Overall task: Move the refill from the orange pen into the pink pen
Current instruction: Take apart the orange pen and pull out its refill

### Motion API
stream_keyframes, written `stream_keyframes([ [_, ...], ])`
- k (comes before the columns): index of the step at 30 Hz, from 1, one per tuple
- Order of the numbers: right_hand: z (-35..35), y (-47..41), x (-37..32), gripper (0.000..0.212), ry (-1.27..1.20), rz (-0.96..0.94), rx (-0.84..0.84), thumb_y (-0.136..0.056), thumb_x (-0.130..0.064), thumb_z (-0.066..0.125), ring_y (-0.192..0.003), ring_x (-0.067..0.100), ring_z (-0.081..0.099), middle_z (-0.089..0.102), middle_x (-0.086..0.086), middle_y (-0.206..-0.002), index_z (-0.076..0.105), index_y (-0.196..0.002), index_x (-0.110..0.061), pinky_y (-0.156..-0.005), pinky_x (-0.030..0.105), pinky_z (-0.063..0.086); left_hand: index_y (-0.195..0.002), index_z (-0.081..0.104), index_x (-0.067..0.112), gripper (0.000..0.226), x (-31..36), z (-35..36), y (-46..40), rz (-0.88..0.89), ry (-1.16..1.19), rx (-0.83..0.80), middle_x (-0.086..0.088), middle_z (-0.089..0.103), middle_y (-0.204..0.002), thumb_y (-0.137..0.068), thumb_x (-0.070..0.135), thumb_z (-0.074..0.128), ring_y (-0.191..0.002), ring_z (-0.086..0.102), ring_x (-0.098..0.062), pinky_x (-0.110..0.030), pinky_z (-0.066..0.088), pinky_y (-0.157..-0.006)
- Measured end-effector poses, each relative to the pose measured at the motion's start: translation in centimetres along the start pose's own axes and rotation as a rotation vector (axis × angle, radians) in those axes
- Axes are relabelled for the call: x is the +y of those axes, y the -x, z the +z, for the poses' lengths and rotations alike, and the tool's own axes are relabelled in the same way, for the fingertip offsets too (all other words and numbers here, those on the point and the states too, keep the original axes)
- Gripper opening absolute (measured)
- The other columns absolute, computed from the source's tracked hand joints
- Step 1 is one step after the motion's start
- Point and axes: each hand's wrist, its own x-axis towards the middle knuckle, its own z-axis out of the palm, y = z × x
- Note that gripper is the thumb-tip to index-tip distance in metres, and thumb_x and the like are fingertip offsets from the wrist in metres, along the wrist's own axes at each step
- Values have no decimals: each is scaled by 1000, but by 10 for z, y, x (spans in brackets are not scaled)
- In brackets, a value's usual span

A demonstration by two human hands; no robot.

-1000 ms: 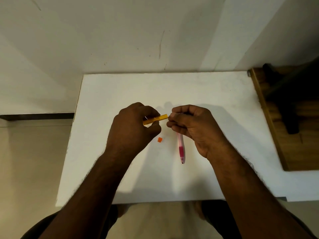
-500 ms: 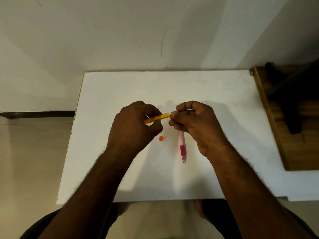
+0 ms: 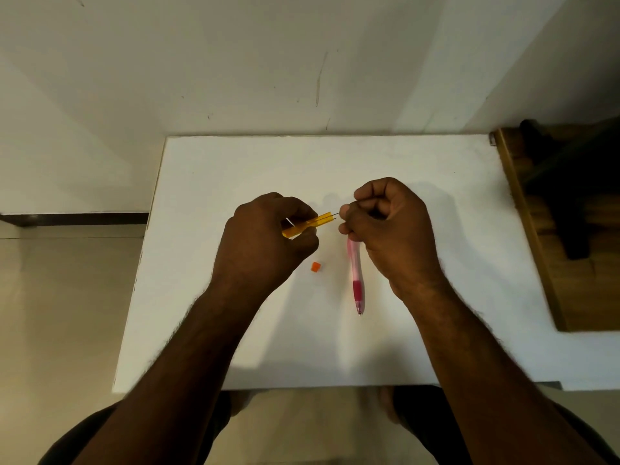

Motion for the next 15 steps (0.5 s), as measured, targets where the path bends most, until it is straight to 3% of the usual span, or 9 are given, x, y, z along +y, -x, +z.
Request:
stream_keyframes([
  [5, -5, 0, -3, 21, 48, -139, 74, -87, -13, 73, -74, 19, 77, 76, 1, -89, 59, -101, -17, -78, 48, 63, -93, 77, 34, 18, -3, 2, -2, -1, 34, -14, 11, 73, -86, -80, 22, 74, -82, 67, -10, -37, 56, -79],
  [9, -9, 1, -5, 27, 103, -262, 139, -85, -16, 74, -73, 17, 75, 70, -10, -83, 55, -103, -19, -74, 44, 63, -94, 76, 35, 17, -7, 3, -3, 3, 41, -23, 15, 75, -86, -83, 24, 70, -84, 69, -6, -33, 55, -80],
  [15, -16, -2, -8, 30, 104, -318, 218, -85, -21, 73, -69, 17, 74, 72, -7, -86, 49, -104, -25, -69, 38, 63, -100, 76, 30, 18, -12, 5, -4, -16, 86, -37, 12, 77, -91, -87, 20, 69, -90, 73, -8, -39, 59, -86],
])
